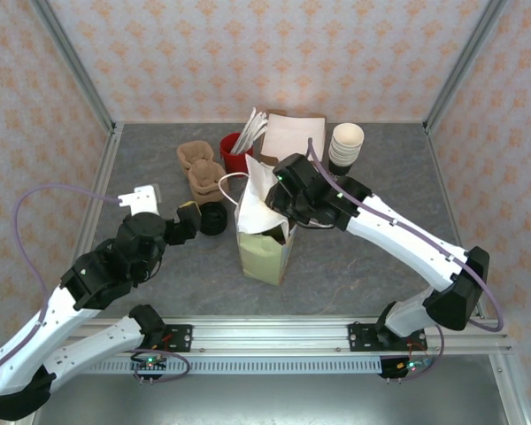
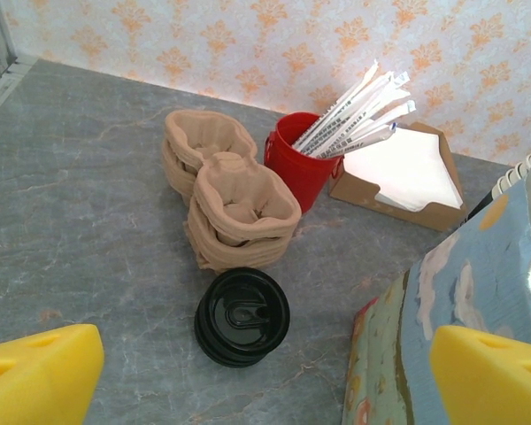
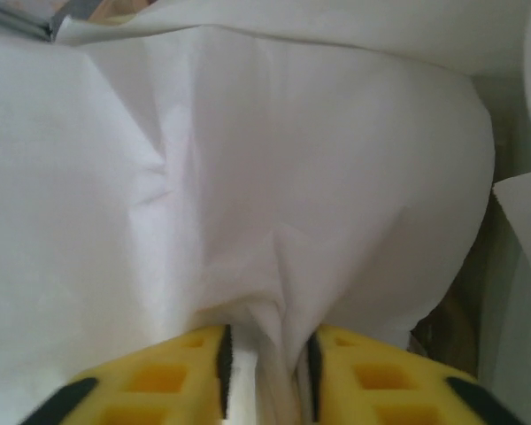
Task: Pack the takeout coffee
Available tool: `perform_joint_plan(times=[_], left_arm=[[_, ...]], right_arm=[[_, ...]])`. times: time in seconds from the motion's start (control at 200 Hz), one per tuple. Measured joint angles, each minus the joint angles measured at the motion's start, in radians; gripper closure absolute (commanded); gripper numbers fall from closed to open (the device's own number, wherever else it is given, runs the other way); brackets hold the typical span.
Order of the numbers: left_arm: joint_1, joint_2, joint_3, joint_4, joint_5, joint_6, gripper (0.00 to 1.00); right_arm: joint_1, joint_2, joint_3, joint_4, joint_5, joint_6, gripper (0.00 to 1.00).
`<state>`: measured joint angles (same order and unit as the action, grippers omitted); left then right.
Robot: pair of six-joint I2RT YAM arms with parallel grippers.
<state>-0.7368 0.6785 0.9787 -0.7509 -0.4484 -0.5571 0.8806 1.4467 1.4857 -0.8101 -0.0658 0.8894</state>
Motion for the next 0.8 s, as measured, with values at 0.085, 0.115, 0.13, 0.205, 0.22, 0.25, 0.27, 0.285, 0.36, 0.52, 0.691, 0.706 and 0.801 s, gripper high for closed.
perform_joint_plan(times=[0.085,0.115,0.13,0.205,0.22,0.25,0.27,0.285,0.36,0.52,0.691,0.706,0.801], left_arm=[[0.000,-0.010,0.000,0.000,0.000,0.000,0.04],[0.000,-0.015,0.000,0.000,0.000,0.000,0.03],[0.000,-0.017,0.000,0.000,0.000,0.000,0.03],[0.000,-0.030,0.000,0.000,-0.001,0.000,0.03],[0.000,-0.032,0.000,0.000,-0.001,0.000,0.03],[0.000,-0.036,0.000,0.000,-0.002,-0.001,0.03],[0.000,-0.038,0.000,0.000,-0.003,-0.001,0.03],[0.000,-0.040,0.000,0.000,-0.004,-0.001,0.03],[0.000,-0.044,0.000,0.000,-0.006,-0.003,0.03],[0.000,-0.044,0.000,0.001,-0.013,-0.003,0.03],[0.000,-0.043,0.000,0.000,-0.015,-0.003,0.02],[0.000,-0.043,0.000,0.001,-0.015,-0.003,0.02],[0.000,-0.043,0.000,0.001,-0.016,-0.003,0.02]], right_arm=[[0.011,0.000,0.021,-0.019,0.003,-0.036,0.59],[0.013,0.000,0.030,-0.024,0.005,-0.045,0.59],[0.014,0.000,0.035,-0.027,0.008,-0.052,0.58],[0.014,-0.001,0.061,-0.040,0.018,-0.075,0.57],[0.014,-0.001,0.069,-0.045,0.020,-0.079,0.57],[0.014,-0.001,0.080,-0.050,0.026,-0.086,0.57],[0.014,-0.001,0.088,-0.054,0.029,-0.092,0.57],[0.014,-0.002,0.095,-0.057,0.034,-0.098,0.58],[0.014,-0.002,0.126,-0.065,0.048,-0.116,0.60],[0.014,-0.002,0.190,-0.073,0.072,-0.147,0.60],[0.014,-0.001,0.218,-0.064,0.077,-0.169,0.64],[0.014,0.000,0.217,-0.064,0.077,-0.169,0.64],[0.014,0.002,0.201,-0.053,0.074,-0.174,0.64]])
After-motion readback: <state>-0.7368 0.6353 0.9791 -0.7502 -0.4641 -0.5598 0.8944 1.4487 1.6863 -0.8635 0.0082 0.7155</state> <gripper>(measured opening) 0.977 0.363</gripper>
